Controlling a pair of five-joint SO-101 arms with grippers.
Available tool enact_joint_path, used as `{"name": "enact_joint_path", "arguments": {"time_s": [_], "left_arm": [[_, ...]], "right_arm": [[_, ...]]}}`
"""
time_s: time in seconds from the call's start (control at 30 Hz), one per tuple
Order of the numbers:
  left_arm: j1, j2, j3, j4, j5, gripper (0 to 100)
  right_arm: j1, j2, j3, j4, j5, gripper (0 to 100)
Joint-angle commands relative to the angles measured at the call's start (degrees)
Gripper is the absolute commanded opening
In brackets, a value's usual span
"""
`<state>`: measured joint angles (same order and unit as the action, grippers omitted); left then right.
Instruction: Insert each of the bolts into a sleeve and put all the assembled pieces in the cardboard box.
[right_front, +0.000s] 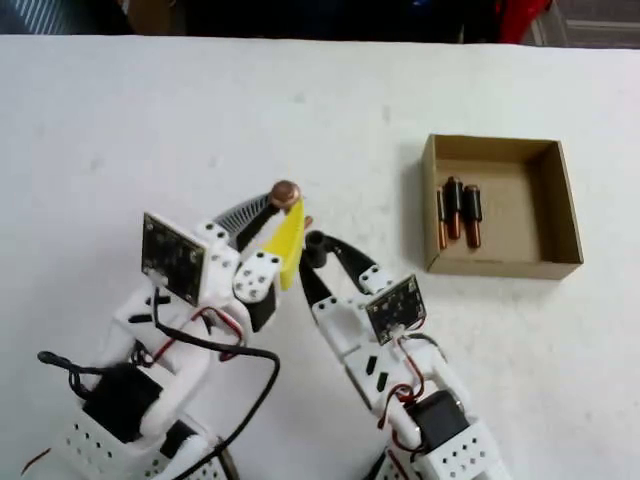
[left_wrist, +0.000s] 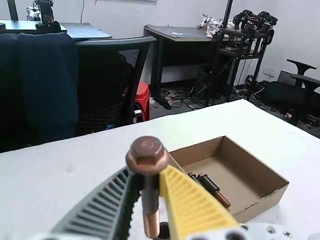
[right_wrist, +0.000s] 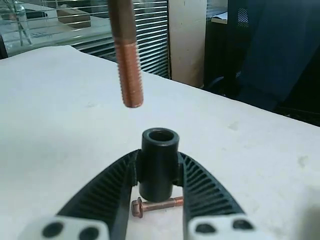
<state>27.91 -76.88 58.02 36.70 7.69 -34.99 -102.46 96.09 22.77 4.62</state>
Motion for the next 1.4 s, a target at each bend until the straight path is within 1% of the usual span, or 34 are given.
{"name": "enact_joint_path", "arguments": {"time_s": [0.0, 0.2, 0.37, 0.47, 1.0, 1.13, 1.23, 1.37], "left_arm": [[1.80, -1.27, 0.88, -3.43, 0.44, 2], [3.21, -1.10, 2.37, -6.42, 0.44, 2], [3.03, -1.10, 2.37, -6.33, 0.44, 2], [3.03, -1.10, 2.37, -6.15, 0.44, 2], [2.95, -0.84, 2.11, -6.33, 0.44, 2], [2.95, 3.38, 1.67, -6.51, 0.44, 2], [3.21, 7.08, -1.14, -6.77, 0.70, 2], [3.21, 7.43, -2.55, -6.33, 0.79, 2]], "right_arm": [[0.31, -0.84, 0.53, -0.04, 0.97, 1.7], [-0.04, -0.84, 0.62, -0.04, 1.41, 1.7], [-0.04, -0.84, 0.79, -1.27, 1.67, 1.7], [-0.04, -0.84, 0.79, -1.27, 3.87, 1.7], [-0.04, -0.84, 0.79, -1.27, 4.13, 1.7], [-0.04, -0.84, 0.79, -1.27, 4.13, 1.7], [-0.04, -0.84, 0.79, -1.27, 4.13, 1.7], [-0.04, -0.84, 0.79, -1.19, 4.13, 1.7]]}}
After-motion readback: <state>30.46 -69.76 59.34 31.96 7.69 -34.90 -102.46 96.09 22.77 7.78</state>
